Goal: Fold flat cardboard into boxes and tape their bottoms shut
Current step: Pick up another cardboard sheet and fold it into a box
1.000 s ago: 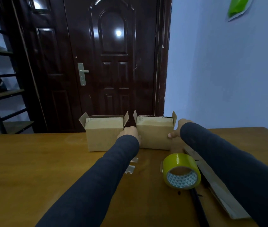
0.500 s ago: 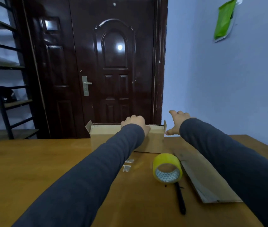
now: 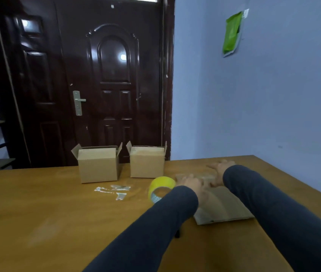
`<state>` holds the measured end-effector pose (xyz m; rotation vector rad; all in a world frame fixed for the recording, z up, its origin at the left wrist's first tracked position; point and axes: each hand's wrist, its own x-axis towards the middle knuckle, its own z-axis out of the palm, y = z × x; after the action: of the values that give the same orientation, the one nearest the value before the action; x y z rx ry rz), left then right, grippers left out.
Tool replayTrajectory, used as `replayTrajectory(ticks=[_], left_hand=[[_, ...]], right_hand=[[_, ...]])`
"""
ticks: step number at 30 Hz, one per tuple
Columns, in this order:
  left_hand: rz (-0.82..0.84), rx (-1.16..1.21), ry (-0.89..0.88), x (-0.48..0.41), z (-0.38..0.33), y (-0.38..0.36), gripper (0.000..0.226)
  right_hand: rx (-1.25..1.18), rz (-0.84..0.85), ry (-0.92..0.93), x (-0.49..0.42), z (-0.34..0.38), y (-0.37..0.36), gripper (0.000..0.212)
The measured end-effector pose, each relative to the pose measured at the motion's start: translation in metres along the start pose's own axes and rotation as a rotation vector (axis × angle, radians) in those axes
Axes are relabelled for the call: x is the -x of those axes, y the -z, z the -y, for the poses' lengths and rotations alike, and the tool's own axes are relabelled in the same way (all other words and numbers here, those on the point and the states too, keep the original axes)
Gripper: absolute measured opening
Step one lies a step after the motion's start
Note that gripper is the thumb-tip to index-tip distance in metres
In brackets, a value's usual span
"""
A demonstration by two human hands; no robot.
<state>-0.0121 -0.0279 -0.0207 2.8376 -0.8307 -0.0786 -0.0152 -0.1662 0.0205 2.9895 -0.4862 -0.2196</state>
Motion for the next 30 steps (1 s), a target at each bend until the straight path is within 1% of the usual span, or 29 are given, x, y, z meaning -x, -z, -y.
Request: replayTrajectory(ticks=[2,4,7,9,11,13,16,18,20,23,25,28,30], left_hand=[[0.107,0.018,0.051,0.001,-0.012,-0.019,0.052],[0.161,0.046,0.159,0.002,-0.020,-0.035,0.060],[0.179,0.162,0.342,-0.003,-0.027,-0.052,0.076],[0.150,0.271,0.367,-0.007,-0.028,-0.053,0.072],[0.113,0.359,0.340,-0.010,-0.028,-0.050,0.063],[0.090,0.404,0.332,-0.012,-0.026,-0.048,0.063],[0.014,0.293,0.212,-0.016,-0.023,-0.040,0.060],[-0.044,0.274,0.130,-0.018,-0.021,-0.030,0.066],[-0.101,0.314,0.076,-0.020,-0.020,-0.019,0.075],[-0.209,0.486,0.029,-0.015,-0.018,0.004,0.081],[-0.306,0.580,-0.003,-0.009,-0.015,0.026,0.079],[-0.487,0.665,-0.041,0.000,-0.008,0.066,0.074],[-0.605,0.917,-0.083,0.008,0.001,0.096,0.075]], right_hand=[[-0.020,0.051,-0.052,0.002,-0.016,-0.016,0.086],[-0.063,0.117,-0.092,0.006,-0.028,-0.033,0.079],[-0.158,0.194,-0.149,0.009,-0.040,-0.058,0.071],[-0.218,0.193,-0.177,0.010,-0.045,-0.070,0.072],[-0.299,0.168,-0.191,0.010,-0.048,-0.077,0.074],[-0.374,0.133,-0.213,0.009,-0.050,-0.078,0.075],[-0.455,0.115,-0.263,0.007,-0.055,-0.076,0.083],[-0.506,0.105,-0.292,0.004,-0.059,-0.073,0.086],[-0.560,0.089,-0.322,0.004,-0.061,-0.066,0.087],[-0.655,0.042,-0.353,0.013,-0.060,-0.047,0.081],[-0.741,-0.012,-0.363,0.019,-0.059,-0.031,0.075],[-1.029,-0.101,-0.290,0.025,-0.056,-0.007,0.066],[-1.208,-0.153,-0.202,0.028,-0.046,0.009,0.069]])
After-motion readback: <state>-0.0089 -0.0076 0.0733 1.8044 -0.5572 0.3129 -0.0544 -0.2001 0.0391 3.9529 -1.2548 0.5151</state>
